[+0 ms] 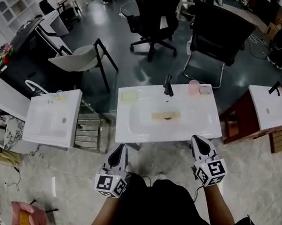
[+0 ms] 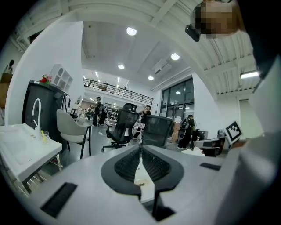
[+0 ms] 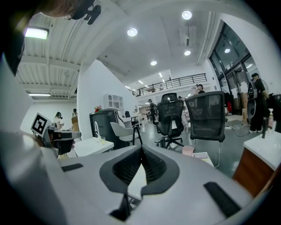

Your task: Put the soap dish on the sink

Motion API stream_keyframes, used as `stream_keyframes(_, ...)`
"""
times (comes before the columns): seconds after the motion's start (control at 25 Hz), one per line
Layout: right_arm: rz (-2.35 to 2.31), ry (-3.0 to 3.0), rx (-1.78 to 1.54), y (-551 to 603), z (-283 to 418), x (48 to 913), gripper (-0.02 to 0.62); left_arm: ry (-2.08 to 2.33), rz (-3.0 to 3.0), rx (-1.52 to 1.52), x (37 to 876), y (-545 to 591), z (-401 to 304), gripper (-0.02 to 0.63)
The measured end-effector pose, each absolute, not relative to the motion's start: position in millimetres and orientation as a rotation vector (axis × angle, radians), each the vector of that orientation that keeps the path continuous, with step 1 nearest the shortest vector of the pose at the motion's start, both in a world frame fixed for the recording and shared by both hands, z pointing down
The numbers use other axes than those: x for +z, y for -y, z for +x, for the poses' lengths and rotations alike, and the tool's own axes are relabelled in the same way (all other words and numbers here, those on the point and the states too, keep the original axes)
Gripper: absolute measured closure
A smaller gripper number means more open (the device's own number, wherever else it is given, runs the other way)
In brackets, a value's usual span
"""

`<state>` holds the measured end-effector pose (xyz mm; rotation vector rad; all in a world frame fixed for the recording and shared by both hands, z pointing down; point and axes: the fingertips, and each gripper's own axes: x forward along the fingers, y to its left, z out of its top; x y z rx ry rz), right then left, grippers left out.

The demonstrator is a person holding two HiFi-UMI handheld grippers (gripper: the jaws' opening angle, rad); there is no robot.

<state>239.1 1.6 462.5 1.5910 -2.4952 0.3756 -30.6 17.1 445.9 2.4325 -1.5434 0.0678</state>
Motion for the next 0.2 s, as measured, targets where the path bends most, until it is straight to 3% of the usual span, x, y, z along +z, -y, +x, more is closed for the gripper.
stream_keyframes(0.2,1.561,2.512,0.372,5,223,465,0.597,1.556,2.405,0.078,455,-18,-44,0.582)
